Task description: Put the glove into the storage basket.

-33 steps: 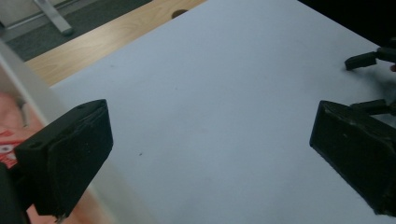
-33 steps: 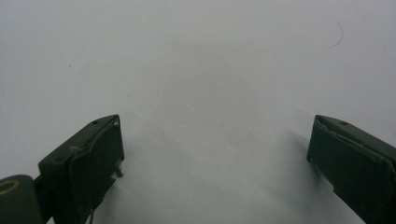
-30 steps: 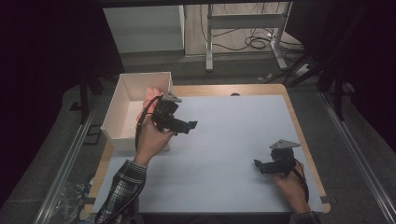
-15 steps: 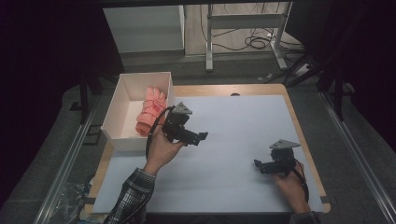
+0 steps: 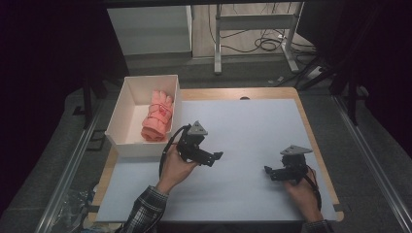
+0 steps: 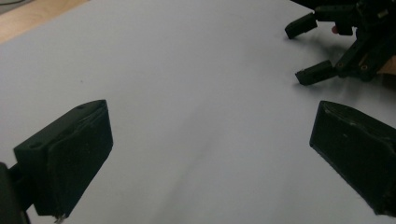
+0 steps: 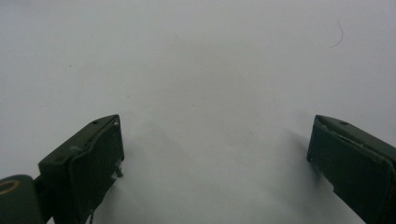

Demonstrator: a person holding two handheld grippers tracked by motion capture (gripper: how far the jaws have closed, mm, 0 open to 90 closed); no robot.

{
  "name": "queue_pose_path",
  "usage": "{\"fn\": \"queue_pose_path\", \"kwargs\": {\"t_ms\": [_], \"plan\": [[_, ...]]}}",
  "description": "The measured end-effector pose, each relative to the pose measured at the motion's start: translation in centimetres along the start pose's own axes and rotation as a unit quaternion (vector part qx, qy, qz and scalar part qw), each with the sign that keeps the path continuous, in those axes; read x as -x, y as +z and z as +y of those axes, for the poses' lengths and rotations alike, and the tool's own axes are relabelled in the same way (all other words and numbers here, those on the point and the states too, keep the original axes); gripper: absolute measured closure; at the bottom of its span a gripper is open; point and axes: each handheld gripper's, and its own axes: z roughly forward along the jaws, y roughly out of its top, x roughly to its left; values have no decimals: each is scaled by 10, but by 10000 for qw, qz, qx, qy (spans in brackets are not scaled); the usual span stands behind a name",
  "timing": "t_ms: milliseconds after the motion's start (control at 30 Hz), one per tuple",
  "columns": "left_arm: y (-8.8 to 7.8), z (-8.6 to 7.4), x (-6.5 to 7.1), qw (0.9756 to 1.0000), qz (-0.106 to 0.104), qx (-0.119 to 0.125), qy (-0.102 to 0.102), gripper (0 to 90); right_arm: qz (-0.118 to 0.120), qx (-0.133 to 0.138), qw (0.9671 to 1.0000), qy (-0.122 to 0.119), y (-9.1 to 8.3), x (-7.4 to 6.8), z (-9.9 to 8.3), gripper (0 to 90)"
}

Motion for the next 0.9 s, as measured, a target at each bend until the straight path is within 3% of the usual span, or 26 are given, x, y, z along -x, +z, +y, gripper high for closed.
{"fn": "queue_pose_path", "kwargs": {"t_ms": [67,700,900], "plan": [[1,-2,1,10000,2,-5,3,0,0,-1,10000,1,0,0,0,39],[16,-75,5,9994,81,-279,-167,0,-5,0,10000,-2,0,0,0,39],[20,-95,5,9980,173,-585,-154,0,-5,1,10000,-4,0,0,0,39]]}}
